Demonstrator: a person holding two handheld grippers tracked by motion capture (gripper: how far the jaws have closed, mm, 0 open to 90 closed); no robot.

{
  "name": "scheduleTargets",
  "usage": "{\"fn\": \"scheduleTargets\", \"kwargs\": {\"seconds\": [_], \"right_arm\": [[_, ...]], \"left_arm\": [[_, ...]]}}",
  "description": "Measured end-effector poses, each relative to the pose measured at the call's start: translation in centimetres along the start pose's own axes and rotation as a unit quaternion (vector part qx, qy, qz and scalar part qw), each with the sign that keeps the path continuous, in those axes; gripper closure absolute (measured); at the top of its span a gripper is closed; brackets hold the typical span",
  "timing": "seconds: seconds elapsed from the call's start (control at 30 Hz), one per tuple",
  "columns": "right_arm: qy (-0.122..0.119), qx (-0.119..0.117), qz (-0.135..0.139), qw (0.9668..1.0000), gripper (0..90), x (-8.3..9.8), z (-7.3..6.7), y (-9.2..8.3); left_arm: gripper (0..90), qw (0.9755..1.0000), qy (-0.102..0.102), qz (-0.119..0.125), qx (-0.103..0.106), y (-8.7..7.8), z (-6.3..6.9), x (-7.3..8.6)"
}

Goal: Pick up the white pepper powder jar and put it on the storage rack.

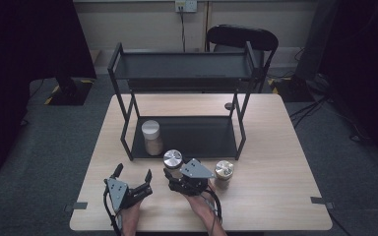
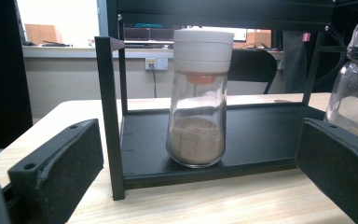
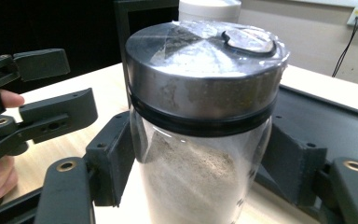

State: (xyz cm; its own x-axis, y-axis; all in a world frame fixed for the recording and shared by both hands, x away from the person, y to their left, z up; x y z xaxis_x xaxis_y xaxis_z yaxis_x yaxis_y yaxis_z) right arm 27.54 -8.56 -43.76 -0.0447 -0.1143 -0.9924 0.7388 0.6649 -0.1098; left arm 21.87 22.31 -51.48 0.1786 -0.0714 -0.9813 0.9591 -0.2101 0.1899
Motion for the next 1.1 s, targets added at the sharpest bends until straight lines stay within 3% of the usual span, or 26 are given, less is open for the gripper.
{"fn": "scheduleTargets", "kwargs": {"seconds": [1.1], "right_arm": [[0.016, 0.021, -0.008, 0.9996, 30.5, -0.7, 2.0, 2.8]], "left_arm": [[0.2, 1.0, 0.003, -0.001, 0.0, 0.0, 0.1, 0.0]]}}
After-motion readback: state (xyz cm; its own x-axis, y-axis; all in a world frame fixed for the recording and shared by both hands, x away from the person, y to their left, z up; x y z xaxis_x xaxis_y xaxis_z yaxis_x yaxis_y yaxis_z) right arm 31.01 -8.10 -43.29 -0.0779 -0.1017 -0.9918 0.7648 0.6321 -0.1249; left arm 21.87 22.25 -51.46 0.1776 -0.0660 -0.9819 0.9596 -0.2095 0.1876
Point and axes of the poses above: each handheld gripper's, and its own axes: y roughly forward along the jaws, x roughly out of its underside, z roughly to its right, the point moved 5 cm from there along y, roughly forward along the jaws, and after that the axes turned 10 degrees about z, right-handed, at the moved point
